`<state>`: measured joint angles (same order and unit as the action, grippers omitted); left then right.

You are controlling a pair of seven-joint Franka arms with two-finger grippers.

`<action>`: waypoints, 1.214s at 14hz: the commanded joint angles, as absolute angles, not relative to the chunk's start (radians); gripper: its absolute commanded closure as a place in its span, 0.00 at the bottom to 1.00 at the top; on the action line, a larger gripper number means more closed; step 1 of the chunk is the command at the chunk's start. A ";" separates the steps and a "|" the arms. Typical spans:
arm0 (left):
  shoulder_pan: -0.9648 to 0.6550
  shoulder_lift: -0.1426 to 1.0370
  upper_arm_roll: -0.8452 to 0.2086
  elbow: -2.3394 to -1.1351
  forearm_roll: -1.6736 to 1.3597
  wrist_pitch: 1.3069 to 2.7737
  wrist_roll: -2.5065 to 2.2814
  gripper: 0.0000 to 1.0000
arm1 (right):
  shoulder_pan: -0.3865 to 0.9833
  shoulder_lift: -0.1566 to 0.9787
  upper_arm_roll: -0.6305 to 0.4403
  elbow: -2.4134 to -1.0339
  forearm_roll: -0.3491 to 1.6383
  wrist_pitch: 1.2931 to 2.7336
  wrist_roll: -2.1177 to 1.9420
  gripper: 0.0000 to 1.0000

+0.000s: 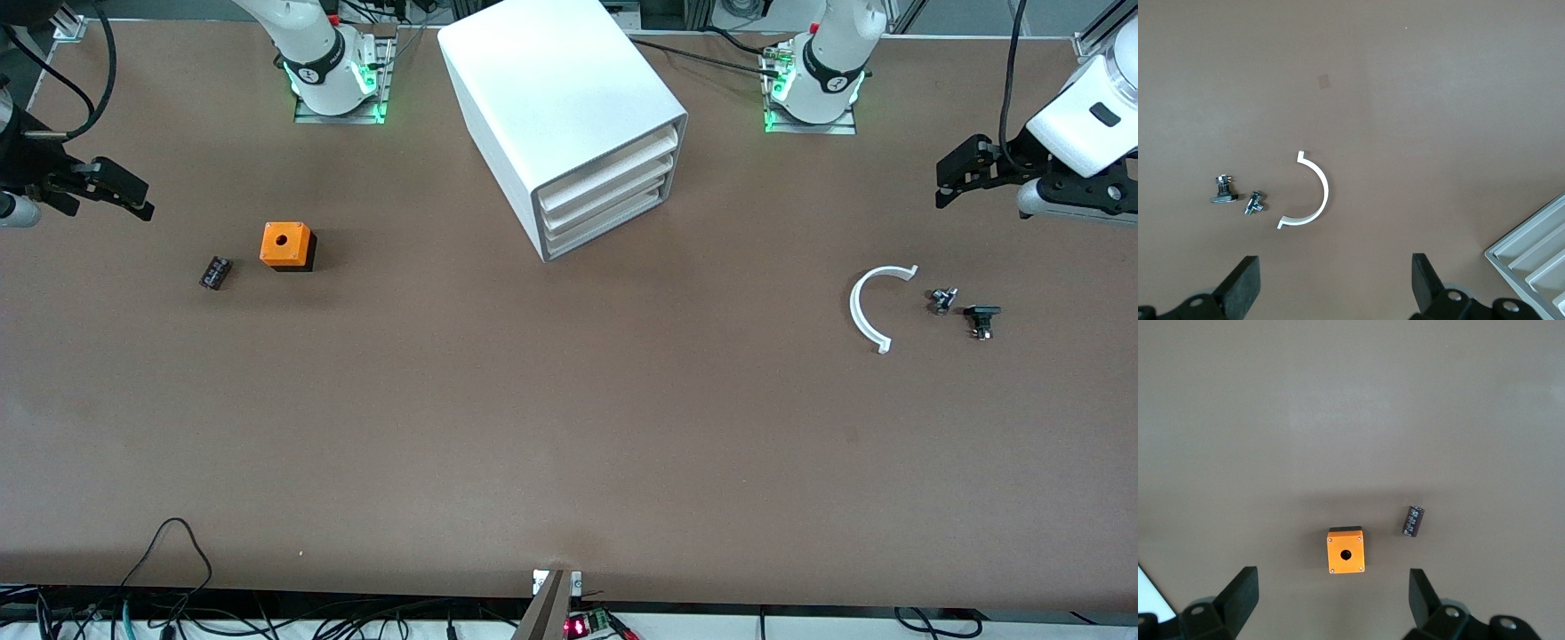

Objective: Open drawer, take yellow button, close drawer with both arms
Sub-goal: 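Move the left gripper toward the white drawer cabinet's front, then hook the left gripper into the top drawer's front edge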

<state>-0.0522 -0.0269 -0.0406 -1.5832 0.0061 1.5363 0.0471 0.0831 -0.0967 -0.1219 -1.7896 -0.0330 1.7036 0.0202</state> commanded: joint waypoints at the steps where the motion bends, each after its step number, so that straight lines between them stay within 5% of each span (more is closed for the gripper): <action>1: -0.055 -0.021 -0.055 -1.559 0.034 1.519 0.052 0.00 | 0.084 -0.086 -0.121 -1.763 -0.028 1.683 0.009 0.00; 17: -0.054 0.104 -0.106 -1.655 0.008 1.525 0.063 0.00 | 0.097 -0.084 -0.121 -1.761 -0.025 1.684 0.014 0.00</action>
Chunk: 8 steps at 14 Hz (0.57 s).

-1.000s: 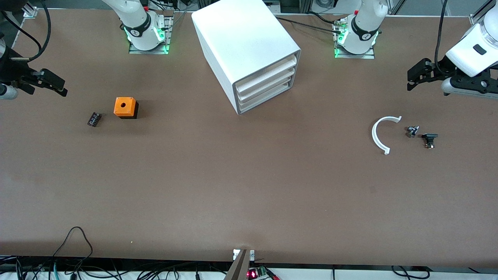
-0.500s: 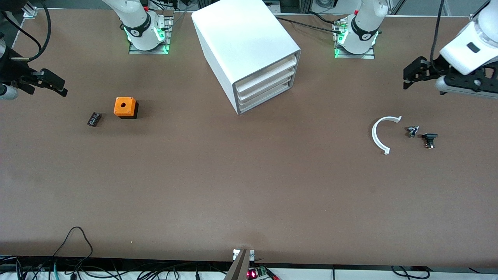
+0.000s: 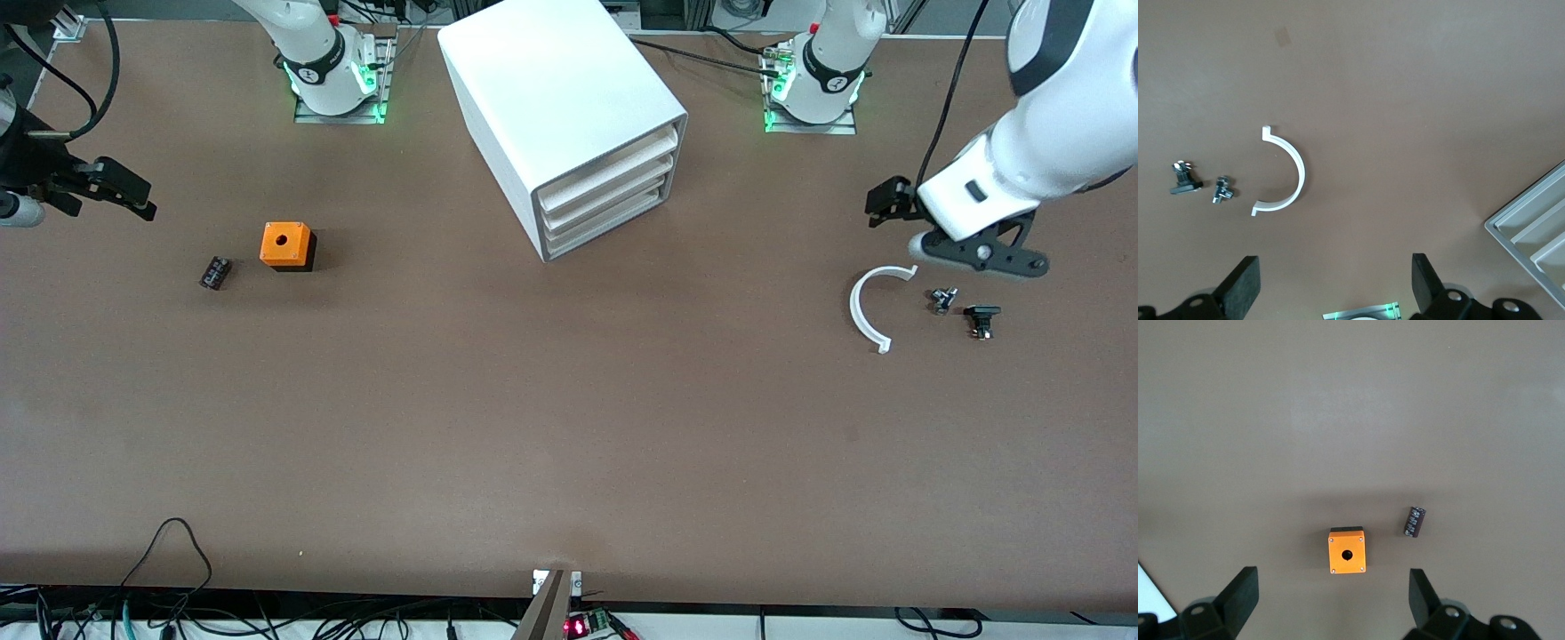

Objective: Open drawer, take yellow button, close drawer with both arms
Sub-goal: 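Hook the left gripper into the top drawer's front edge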

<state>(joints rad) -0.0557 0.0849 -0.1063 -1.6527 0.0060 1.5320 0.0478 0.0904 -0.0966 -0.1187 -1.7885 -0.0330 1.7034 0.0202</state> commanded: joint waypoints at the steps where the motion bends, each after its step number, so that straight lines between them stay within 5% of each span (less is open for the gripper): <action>1: -0.054 0.116 -0.107 -1.655 0.006 1.511 0.064 0.00 | 0.097 -0.084 -0.121 -1.761 -0.026 1.695 0.012 0.00; 8: -0.052 0.187 -0.115 -1.905 -0.597 1.535 0.067 0.00 | 0.101 -0.078 -0.121 -1.750 -0.028 1.687 0.015 0.00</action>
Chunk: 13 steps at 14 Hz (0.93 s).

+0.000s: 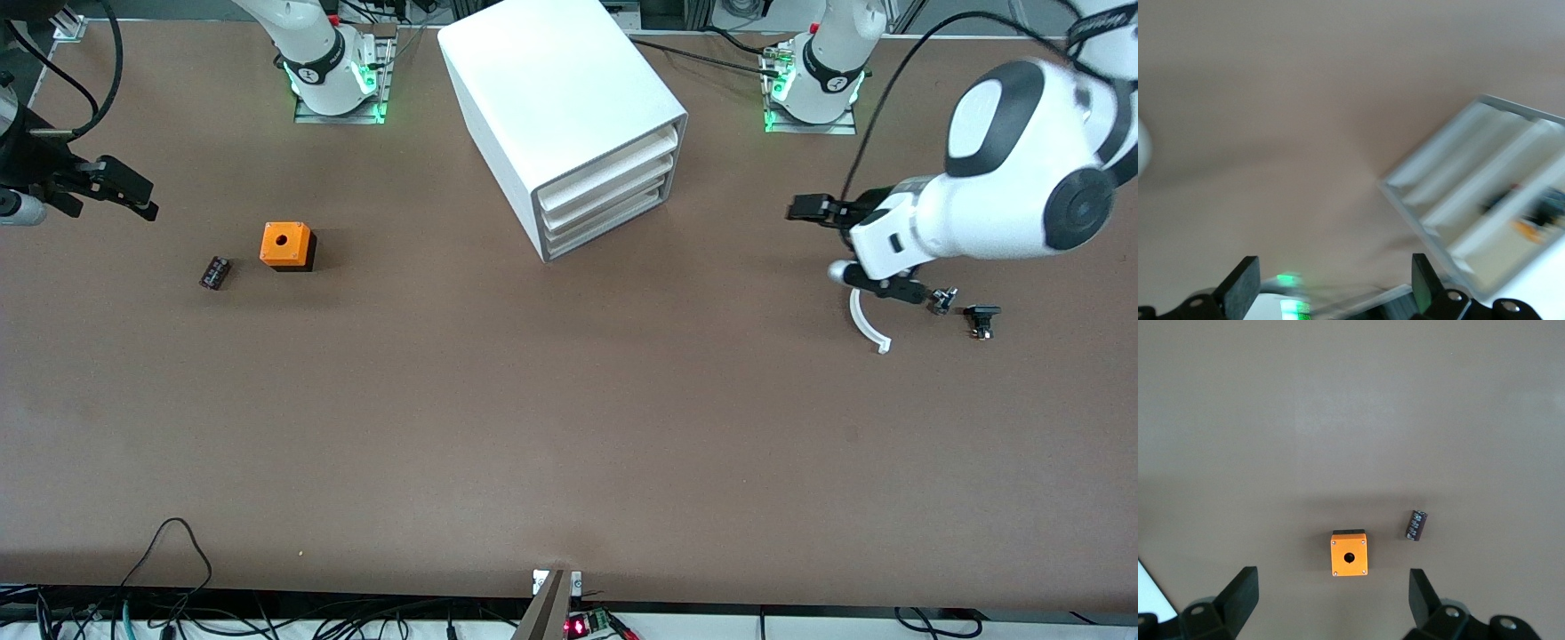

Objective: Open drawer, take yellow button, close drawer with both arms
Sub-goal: 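Hook the left gripper into the top drawer's front edge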

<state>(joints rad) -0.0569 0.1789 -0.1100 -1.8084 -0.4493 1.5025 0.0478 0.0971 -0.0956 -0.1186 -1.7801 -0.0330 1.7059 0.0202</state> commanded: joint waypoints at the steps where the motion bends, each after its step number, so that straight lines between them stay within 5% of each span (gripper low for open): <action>1: -0.054 0.192 -0.127 -1.954 -0.683 1.560 0.069 0.00 | 0.100 -0.078 -0.121 -1.750 -0.028 1.686 0.014 0.00; 10: -0.055 0.244 -0.343 -2.204 -1.057 1.739 0.190 0.00 | 0.104 -0.078 -0.120 -1.750 -0.026 1.687 0.017 0.00; 13: -0.055 0.244 -0.389 -2.233 -1.065 1.778 0.189 0.12 | 0.106 -0.077 -0.120 -1.750 -0.026 1.697 0.017 0.00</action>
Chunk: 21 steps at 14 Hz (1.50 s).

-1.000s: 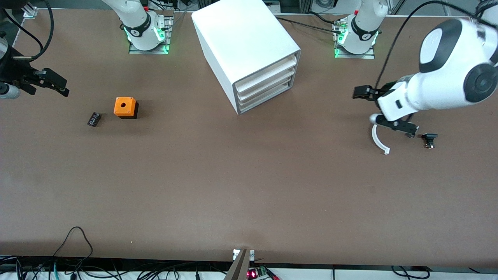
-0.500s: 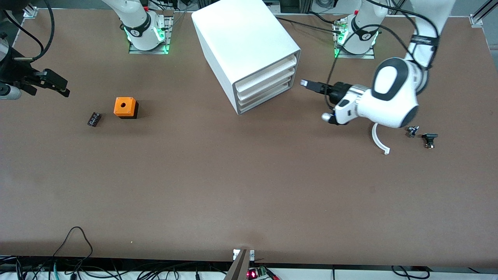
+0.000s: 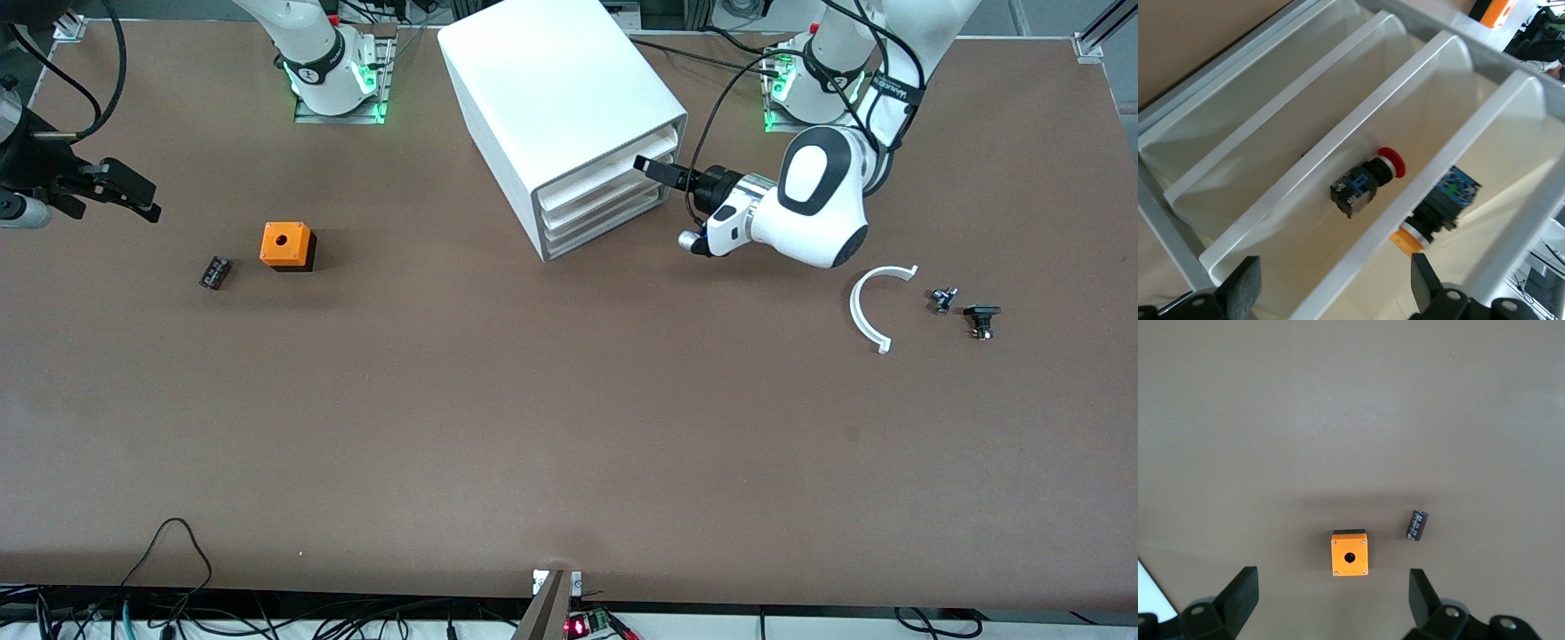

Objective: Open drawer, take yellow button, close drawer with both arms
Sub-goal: 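Hook the left gripper into the top drawer's front edge, then pull the top drawer open with the left gripper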

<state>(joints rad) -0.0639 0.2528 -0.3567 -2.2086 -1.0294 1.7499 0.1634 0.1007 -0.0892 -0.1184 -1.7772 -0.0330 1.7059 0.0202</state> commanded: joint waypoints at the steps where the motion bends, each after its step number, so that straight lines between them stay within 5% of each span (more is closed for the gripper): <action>1: -0.055 0.244 -0.397 -2.238 -1.074 1.779 0.187 0.24 | 0.107 -0.078 -0.120 -1.750 -0.026 1.698 0.018 0.00; 2: -0.055 0.244 -0.399 -2.243 -1.075 1.781 0.187 0.41 | 0.107 -0.078 -0.120 -1.750 -0.026 1.697 0.018 0.00; 3: -0.055 0.244 -0.399 -2.244 -1.075 1.779 0.177 0.79 | 0.107 -0.078 -0.120 -1.750 -0.026 1.697 0.018 0.00; 4: -0.055 0.242 -0.399 -2.249 -1.075 1.781 0.175 1.00 | 0.106 -0.078 -0.121 -1.749 -0.028 1.698 0.018 0.00; 8: -0.035 0.238 -0.376 -2.237 -1.066 1.781 0.173 1.00 | 0.106 -0.077 -0.121 -1.746 -0.029 1.700 0.014 0.00; 14: -0.008 0.235 -0.200 -2.135 -1.055 1.864 0.183 1.00 | 0.101 -0.066 -0.124 -1.735 -0.031 1.695 0.011 0.00; 15: -0.008 0.233 -0.196 -2.126 -1.051 1.867 0.178 0.93 | 0.101 -0.067 -0.124 -1.733 -0.031 1.692 0.011 0.00; 16: -0.002 0.230 -0.196 -2.126 -1.048 1.868 0.182 0.01 | 0.097 -0.064 -0.124 -1.733 -0.031 1.690 0.011 0.00; 21: 0.021 0.192 -0.193 -2.123 -1.034 1.875 0.186 0.00 | 0.104 -0.008 -0.124 -1.730 -0.029 1.698 0.011 0.00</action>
